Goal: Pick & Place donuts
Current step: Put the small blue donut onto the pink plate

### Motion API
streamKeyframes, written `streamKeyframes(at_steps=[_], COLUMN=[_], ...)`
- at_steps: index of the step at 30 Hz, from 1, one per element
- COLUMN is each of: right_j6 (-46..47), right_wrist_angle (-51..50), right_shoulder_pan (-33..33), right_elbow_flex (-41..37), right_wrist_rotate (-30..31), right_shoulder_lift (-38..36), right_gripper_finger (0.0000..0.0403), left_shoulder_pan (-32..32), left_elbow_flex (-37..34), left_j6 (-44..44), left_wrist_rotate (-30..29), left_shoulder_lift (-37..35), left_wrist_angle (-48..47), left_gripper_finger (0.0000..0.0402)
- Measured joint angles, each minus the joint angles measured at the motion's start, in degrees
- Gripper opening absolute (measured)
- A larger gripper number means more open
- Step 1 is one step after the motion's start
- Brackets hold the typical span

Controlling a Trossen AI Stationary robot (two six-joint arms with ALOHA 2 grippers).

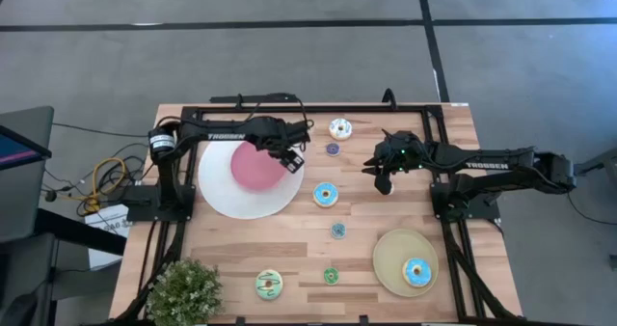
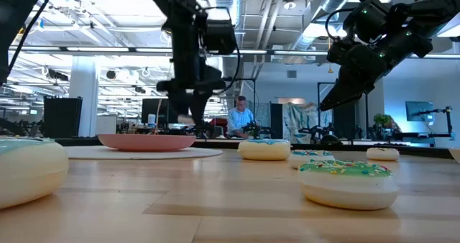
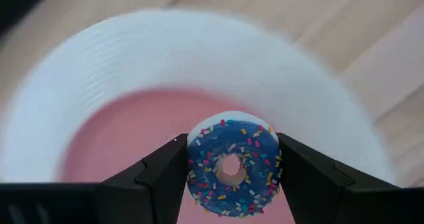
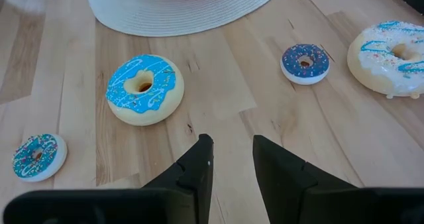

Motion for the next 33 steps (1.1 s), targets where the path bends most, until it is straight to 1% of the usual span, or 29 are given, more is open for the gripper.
streamKeyframes(at_steps=[2,7,13,23,33], right_j6=[0.0,0.0,0.0,0.0,0.0], right_wrist_angle=[-0.2,-1.4,-1.4,-1.4,-1.4], right_shoulder_pan=[0.0,0.0,0.0,0.0,0.0], right_elbow_flex=[0.0,0.0,0.0,0.0,0.0], right_wrist_rotate=[0.0,0.0,0.0,0.0,0.0], right_shoulder_lift=[0.0,0.0,0.0,0.0,0.0], right_gripper_finger=[0.0098,0.0098,0.0098,0.0098,0.0098], left_shoulder_pan=[1.2,3.3,5.2,5.3,5.3], left_elbow_flex=[-2.0,-7.0,-11.2,-11.3,-11.2], left_j6=[0.0,-1.0,-2.5,-3.5,-4.1], left_wrist_rotate=[0.9,0.5,2.0,0.7,0.3], left_shoulder_lift=[0.0,0.0,0.0,0.0,0.0], left_wrist_angle=[2.1,4.6,12.3,12.3,10.7], left_gripper_finger=[0.0208,0.0208,0.0208,0.0213,0.0266])
